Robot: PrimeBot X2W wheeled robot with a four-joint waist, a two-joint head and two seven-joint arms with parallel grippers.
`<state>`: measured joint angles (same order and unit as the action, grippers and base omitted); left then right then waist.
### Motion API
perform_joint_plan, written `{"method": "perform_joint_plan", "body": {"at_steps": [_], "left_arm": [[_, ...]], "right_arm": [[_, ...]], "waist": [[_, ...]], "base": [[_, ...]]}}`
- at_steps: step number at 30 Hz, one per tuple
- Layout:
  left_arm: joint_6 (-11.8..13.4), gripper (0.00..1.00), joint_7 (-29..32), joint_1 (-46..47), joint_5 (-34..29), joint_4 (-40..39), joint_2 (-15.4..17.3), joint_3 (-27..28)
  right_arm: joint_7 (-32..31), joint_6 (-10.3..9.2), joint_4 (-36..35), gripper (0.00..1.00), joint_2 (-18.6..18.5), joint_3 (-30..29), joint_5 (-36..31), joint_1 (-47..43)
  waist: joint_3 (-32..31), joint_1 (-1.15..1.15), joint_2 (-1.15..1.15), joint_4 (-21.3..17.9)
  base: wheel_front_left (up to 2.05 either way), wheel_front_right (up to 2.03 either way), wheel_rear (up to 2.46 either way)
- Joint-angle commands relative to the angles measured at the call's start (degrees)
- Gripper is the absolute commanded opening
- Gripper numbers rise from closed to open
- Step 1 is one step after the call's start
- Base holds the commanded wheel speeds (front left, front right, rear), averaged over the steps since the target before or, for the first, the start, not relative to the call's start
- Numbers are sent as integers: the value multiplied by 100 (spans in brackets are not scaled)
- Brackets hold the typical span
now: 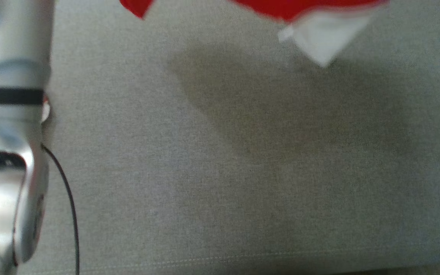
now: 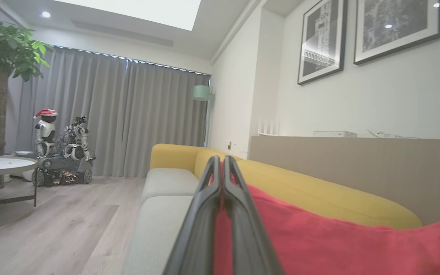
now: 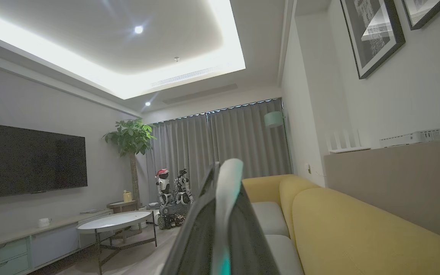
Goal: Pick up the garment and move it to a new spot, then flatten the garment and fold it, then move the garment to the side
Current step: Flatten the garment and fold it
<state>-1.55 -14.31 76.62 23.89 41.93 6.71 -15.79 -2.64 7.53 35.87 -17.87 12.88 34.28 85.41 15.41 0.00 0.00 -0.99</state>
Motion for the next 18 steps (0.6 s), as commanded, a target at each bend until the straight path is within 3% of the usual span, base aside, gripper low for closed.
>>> {"method": "perform_joint_plan", "body": {"at_steps": [1, 5, 11, 18], "left_arm": [[-10, 0, -47, 424, 34, -23, 172, 171], [-148, 0, -66, 526, -31, 556, 27, 299], [-270, 0, -67, 42, 61, 1514, -174, 406], [-398, 0, -68, -498, 266, 2099, -311, 546]], "right_arm": [[174, -4, 76, 0, 160, 26, 25, 351], [478, -4, 1095, 0, 453, 528, 145, 607], [484, -4, 2001, 0, 673, 1101, 511, 92], [756, -4, 2221, 0, 732, 1660, 980, -884]], "waist": [[110, 0, 0, -44], [380, 0, 0, -114], [639, 0, 0, -142], [856, 0, 0, -133]], "base": [[0, 0, 0], [0, 0, 0], [0, 0, 0], [0, 0, 0]]}}
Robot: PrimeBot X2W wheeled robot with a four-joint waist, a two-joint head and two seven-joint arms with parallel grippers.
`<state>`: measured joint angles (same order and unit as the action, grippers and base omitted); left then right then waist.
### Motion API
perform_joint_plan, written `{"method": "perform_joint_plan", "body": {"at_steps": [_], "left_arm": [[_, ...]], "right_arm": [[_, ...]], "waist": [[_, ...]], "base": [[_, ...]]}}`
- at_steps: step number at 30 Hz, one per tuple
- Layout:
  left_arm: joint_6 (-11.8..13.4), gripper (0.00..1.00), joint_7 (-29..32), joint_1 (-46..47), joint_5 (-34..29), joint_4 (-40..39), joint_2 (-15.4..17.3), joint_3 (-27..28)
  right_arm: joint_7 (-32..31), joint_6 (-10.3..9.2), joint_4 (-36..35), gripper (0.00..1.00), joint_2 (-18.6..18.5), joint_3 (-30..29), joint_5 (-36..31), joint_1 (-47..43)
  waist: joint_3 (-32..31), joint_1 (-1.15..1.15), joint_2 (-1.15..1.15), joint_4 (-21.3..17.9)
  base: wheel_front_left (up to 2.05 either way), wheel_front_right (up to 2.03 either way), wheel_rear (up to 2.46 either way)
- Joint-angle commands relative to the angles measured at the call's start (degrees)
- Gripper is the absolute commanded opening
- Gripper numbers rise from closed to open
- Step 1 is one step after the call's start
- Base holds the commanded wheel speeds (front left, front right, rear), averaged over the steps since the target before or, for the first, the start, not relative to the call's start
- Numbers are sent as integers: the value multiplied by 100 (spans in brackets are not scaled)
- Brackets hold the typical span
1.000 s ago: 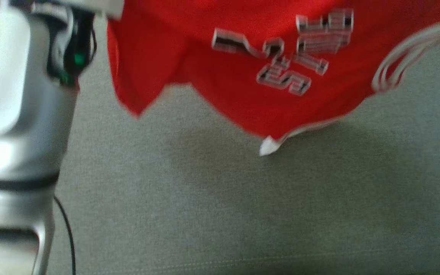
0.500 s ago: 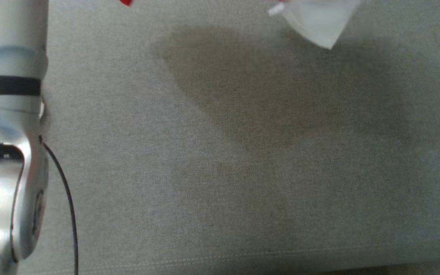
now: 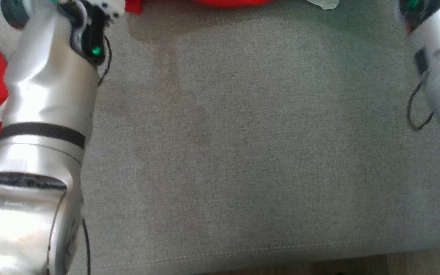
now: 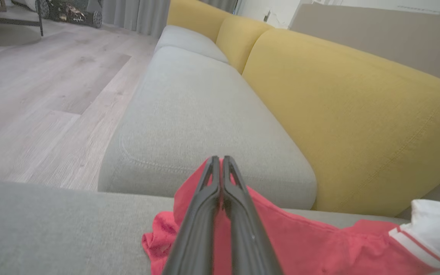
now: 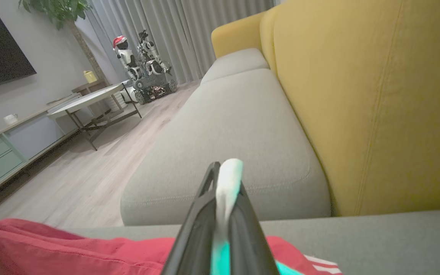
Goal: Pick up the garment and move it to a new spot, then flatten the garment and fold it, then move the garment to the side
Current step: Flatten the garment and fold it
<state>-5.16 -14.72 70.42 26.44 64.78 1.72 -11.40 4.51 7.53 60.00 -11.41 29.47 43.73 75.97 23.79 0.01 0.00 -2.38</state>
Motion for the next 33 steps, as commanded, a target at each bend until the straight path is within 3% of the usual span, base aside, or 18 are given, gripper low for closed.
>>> {"method": "perform_joint_plan", "body": {"at_steps": [1, 7, 13, 20, 27, 33], "left_arm": [[-49, 0, -27, 5, 38, -238, 177, 155], [-90, 0, -28, -1167, 56, -899, 144, 477], [-126, 0, -28, -2494, -29, -1727, 129, 742], [-180, 0, -28, -4062, -87, -2681, 120, 834], [-100, 0, -23, -5374, -177, -3515, 165, 867], [285, 0, 206, -6541, -140, -4524, 164, 948]], "right_arm": [[124, -4, -250, 0, 40, 106, 85, -125], [806, -4, -891, 0, -326, 381, 555, -1493], [1014, -4, -1896, 0, -654, 360, 826, -2993], [1046, -4, -3632, 0, -973, -514, 653, -5377], [504, -4, -5038, 0, -745, -1351, 117, -7303], [-471, -4, -6025, 0, -268, -2061, -457, -8458]], "waist": [[37, -1, 0, 22], [31, -1, 0, 27], [-200, -1, 0, 6], [-603, -1, 0, 4], [-974, -1, 0, -46], [-1281, -1, 0, -71]], "base": [[0, 0, 0], [0, 0, 0], [0, 0, 0], [0, 0, 0], [0, 0, 0], [0, 0, 0]]}}
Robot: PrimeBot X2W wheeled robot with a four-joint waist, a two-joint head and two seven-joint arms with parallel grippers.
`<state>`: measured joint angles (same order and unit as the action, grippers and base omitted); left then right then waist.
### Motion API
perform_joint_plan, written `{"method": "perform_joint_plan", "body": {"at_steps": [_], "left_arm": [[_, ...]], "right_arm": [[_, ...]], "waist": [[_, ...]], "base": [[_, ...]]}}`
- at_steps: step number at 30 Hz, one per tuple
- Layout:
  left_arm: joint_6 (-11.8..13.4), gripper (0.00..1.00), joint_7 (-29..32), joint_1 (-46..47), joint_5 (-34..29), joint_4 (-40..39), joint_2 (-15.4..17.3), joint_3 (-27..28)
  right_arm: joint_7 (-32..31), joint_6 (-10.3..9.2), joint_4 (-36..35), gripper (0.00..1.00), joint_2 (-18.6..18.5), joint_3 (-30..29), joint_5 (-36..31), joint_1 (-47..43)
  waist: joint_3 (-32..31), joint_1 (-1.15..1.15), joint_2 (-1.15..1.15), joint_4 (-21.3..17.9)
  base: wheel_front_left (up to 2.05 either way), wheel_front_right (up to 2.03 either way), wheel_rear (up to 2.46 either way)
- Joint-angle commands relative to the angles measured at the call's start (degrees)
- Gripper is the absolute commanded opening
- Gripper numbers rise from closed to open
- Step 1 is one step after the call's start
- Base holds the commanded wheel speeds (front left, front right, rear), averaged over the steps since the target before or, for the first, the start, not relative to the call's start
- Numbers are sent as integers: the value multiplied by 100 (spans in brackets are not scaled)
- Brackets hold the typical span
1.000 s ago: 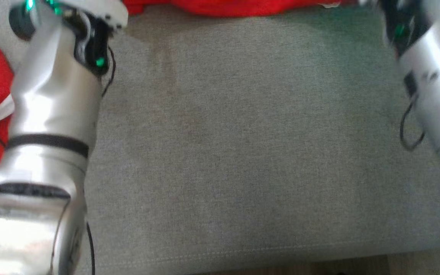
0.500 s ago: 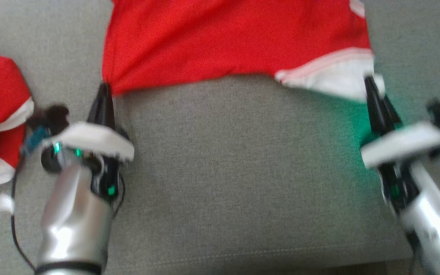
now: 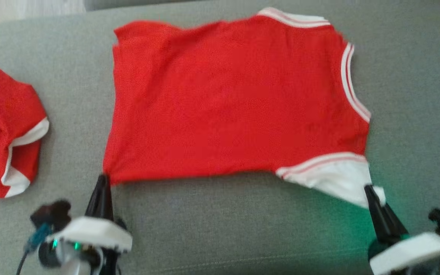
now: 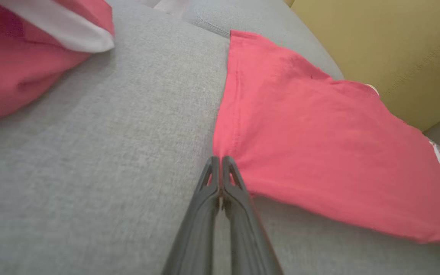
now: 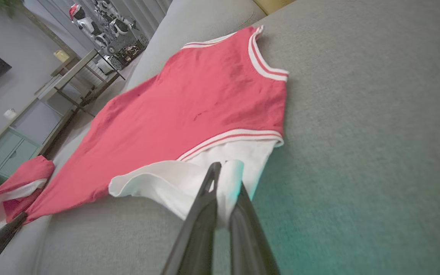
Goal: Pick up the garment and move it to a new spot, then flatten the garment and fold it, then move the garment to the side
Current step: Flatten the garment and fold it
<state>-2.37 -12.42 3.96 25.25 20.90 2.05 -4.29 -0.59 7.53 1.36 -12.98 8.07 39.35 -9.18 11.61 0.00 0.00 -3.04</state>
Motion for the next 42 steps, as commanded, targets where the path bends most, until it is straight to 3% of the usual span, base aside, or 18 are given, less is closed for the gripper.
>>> {"method": "perform_joint_plan", "body": {"at_steps": [1, 9, 21, 29, 36, 42], "left_arm": [[79, 0, 40, -96, -11, -339, 128, 236], [572, 0, 681, -1342, 22, -1655, 133, 183], [947, 0, 1498, -2089, 73, -2667, 273, 208], [827, 0, 1892, -1894, 330, -2773, 326, 142], [640, 0, 2396, -1243, 634, -2579, 481, 118], [514, 0, 2711, -652, 825, -2300, 595, 106]], "right_arm": [[-112, -4, -299, 0, -21, -48, -97, -102], [-1207, -4, -1143, 0, 602, -658, -562, -1046], [-1948, -4, -1527, 0, 912, -908, -765, -1467], [-1967, -4, -1351, 0, 809, -920, -883, -895], [-1854, -4, -841, 0, 418, -802, -987, 112], [-1681, -4, -195, 0, -16, -345, -992, 1150]], "waist": [[-115, 0, 0, -4], [-465, 0, 0, 8], [-740, 0, 0, -40], [-699, 0, 0, -56], [-602, 0, 0, -33], [-436, 0, 0, -28]], "base": [[0, 0, 0], [0, 0, 0], [0, 0, 0], [0, 0, 0], [0, 0, 0], [0, 0, 0]]}}
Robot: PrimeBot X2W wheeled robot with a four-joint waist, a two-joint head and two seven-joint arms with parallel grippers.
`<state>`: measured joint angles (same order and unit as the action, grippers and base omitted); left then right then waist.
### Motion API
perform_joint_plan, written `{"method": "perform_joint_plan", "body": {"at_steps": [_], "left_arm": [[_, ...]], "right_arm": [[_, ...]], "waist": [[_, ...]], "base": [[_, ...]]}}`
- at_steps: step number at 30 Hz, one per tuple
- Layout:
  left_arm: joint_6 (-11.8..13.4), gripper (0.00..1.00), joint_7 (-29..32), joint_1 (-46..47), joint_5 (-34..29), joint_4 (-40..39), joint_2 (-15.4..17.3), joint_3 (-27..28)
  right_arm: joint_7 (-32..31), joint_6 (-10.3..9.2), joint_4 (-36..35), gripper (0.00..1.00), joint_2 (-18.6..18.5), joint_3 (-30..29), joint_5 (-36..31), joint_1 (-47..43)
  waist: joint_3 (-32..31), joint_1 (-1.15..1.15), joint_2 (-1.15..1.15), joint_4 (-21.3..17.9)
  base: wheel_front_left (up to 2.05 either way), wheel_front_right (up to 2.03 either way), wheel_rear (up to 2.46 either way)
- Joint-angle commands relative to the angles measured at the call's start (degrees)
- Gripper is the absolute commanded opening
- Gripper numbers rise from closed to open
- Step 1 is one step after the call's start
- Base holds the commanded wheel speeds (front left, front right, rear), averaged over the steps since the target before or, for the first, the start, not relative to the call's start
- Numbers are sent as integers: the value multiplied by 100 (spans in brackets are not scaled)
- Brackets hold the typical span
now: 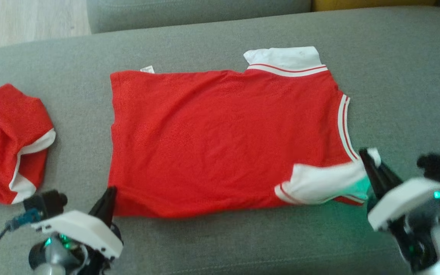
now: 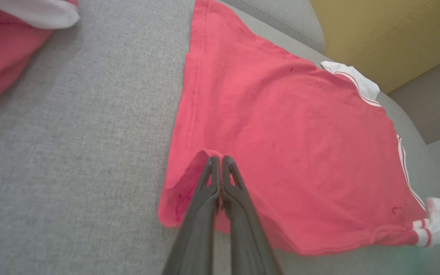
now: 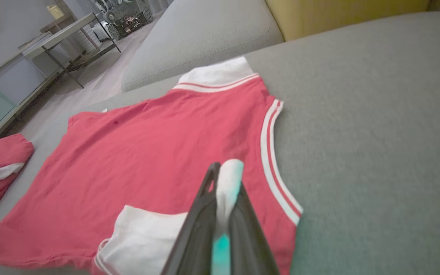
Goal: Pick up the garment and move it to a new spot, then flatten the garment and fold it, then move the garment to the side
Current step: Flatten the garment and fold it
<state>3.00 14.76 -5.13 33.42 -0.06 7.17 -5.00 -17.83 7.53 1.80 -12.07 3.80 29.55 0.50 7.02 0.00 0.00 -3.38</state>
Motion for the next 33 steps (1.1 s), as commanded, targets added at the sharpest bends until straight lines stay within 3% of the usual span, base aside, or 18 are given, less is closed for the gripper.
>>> {"method": "perform_joint_plan", "body": {"at_steps": [1, 10, 19, 20, 21, 22, 27, 33], "left_arm": [[-57, 0, 41, 482, 13, -132, 122, 158], [-139, 0, 65, 1372, 83, 340, 179, 171], [-287, 0, -133, 1644, 159, 963, 106, 114], [-314, 16, -181, 1665, 166, 1029, 89, 103], [-344, 89, -243, 1688, 158, 1087, 79, 90], [-369, 100, -313, 1708, 145, 1140, 69, 78], [-414, 100, -787, 1738, 71, 1266, 4, 104], [-258, 100, -1948, 1660, -511, 1275, 30, 100]], "right_arm": [[184, -4, -13, 0, -227, 257, 38, 539], [1001, -4, 1078, 0, -642, 1124, 333, 1962], [1881, -4, 2203, 2, -945, 1971, 672, 2751], [1968, -4, 2337, 44, -954, 2025, 722, 2810], [2050, -4, 2471, 100, -960, 2069, 765, 2861], [2135, -4, 2610, 100, -959, 2083, 798, 2903], [2502, -4, 2940, 100, -933, 2168, 845, 2982], [3128, -4, 3112, 100, -884, 1814, 429, 2934]], "waist": [[122, 0, 0, 25], [561, 0, 0, 102], [810, 0, 0, 176], [825, 0, 0, 183], [835, 0, 0, 187], [838, 0, 0, 191], [833, 0, 0, 181], [733, 0, 0, 111]], "base": [[0, 0, 0], [0, 0, 0], [0, 0, 0], [0, 0, 0], [0, 0, 0], [0, 0, 0], [0, 0, 0], [0, 0, 0]]}}
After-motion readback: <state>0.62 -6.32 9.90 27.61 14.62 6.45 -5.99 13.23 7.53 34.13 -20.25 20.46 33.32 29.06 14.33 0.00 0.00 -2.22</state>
